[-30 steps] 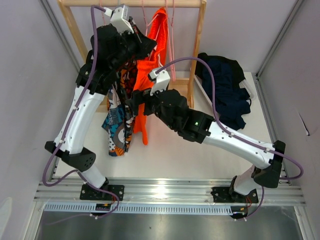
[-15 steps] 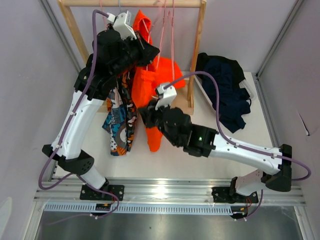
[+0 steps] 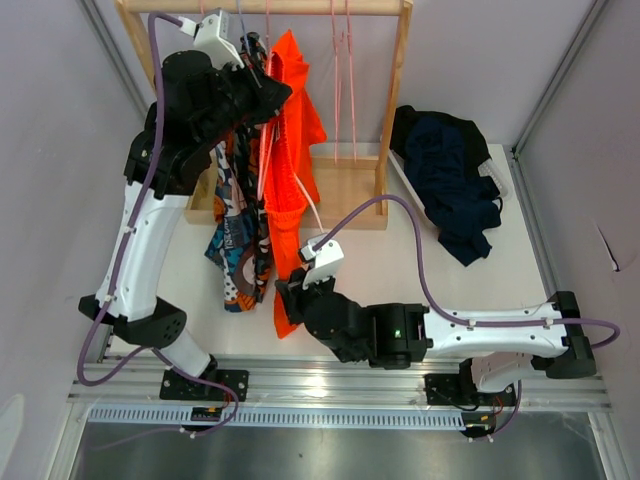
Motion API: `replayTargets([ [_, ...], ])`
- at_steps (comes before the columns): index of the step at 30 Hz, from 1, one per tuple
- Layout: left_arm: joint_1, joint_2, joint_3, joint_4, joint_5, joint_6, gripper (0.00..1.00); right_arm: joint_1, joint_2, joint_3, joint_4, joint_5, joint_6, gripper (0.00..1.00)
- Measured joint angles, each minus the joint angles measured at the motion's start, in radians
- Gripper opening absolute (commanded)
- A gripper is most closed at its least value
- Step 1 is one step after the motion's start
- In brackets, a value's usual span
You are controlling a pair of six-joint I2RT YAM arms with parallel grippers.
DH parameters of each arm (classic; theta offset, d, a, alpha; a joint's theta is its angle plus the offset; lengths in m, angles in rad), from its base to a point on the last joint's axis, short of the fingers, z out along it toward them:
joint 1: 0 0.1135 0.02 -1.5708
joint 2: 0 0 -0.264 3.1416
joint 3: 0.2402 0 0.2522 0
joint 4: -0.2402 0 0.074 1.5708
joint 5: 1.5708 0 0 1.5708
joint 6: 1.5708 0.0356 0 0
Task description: Remove the shorts from the hanger
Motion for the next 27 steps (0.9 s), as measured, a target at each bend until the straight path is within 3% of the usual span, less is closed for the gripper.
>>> replayTargets([
  [4, 0.008, -0.017, -0.029, -0.012, 0.06, -0.007, 0.0, -0.059, 0.0, 0.0, 0.007, -0.017, -0.044, 0.0],
  [8, 0.011, -0.119, -0.185, -0.022, 0.11, -0.008, 0.0, -0.238, 0.021, 0.043, -0.002, -0.119, -0.131, 0.0],
  [12, 0.013, -0.292, -0.399, -0.073, 0.153, -0.021, 0.0, -0.444, 0.099, 0.197, -0.013, -0.212, -0.221, 0.0],
  [16, 0.014, -0.459, -0.554, -0.121, 0.198, -0.056, 0.0, -0.567, 0.181, 0.352, -0.019, -0.286, -0.287, 0.0],
  [22, -0.045, -0.632, -0.706, -0.124, 0.212, -0.094, 0.0, -0.631, 0.225, 0.397, -0.049, -0.348, -0.306, 0.0],
  [27, -0.059, -0.661, -0.72, -0.111, 0.145, -0.065, 0.0, -0.559, 0.077, 0.151, -0.041, -0.319, -0.284, 0.0],
])
